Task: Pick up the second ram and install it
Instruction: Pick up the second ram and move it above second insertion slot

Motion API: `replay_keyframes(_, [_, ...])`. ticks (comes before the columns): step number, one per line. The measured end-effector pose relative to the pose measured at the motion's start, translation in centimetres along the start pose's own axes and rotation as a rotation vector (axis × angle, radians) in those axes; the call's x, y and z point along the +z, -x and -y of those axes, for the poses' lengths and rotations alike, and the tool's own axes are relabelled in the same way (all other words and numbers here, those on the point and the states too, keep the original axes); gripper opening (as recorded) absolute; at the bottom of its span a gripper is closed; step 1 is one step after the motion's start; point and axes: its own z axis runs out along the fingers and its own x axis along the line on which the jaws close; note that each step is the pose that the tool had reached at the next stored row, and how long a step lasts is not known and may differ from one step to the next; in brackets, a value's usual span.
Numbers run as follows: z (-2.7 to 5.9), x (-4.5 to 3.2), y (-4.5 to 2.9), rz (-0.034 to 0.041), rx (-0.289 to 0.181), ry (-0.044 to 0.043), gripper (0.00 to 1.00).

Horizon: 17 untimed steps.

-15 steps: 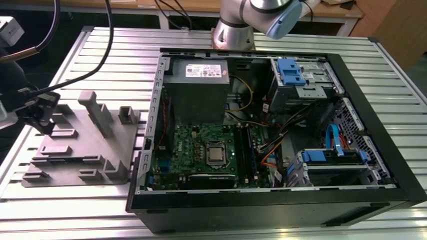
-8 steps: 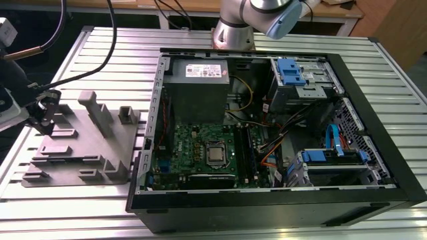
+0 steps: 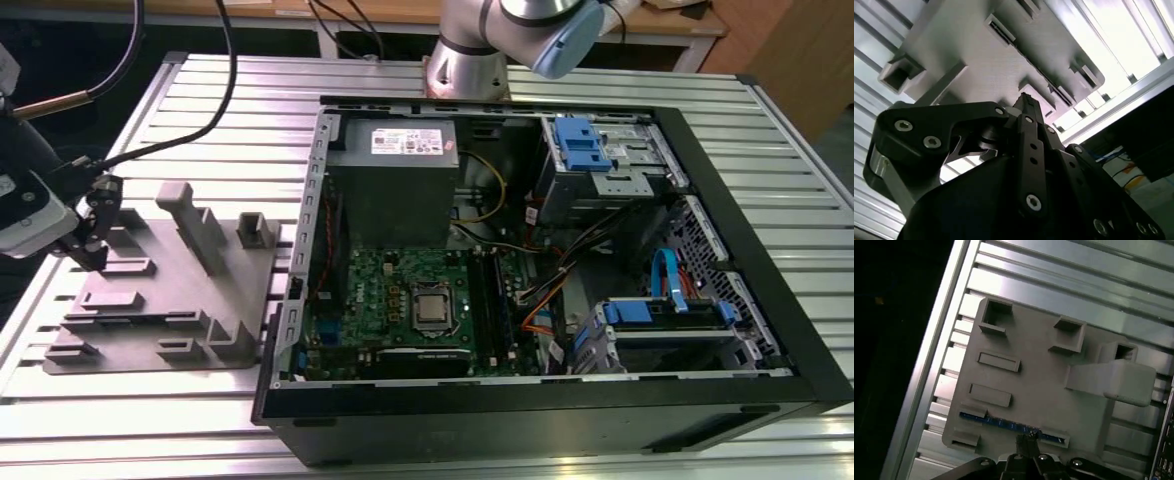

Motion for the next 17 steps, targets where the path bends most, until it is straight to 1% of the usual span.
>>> replay_keyframes(17, [0.03,0.57,-0.02,-0.0137,-0.308,0.0099,0.07])
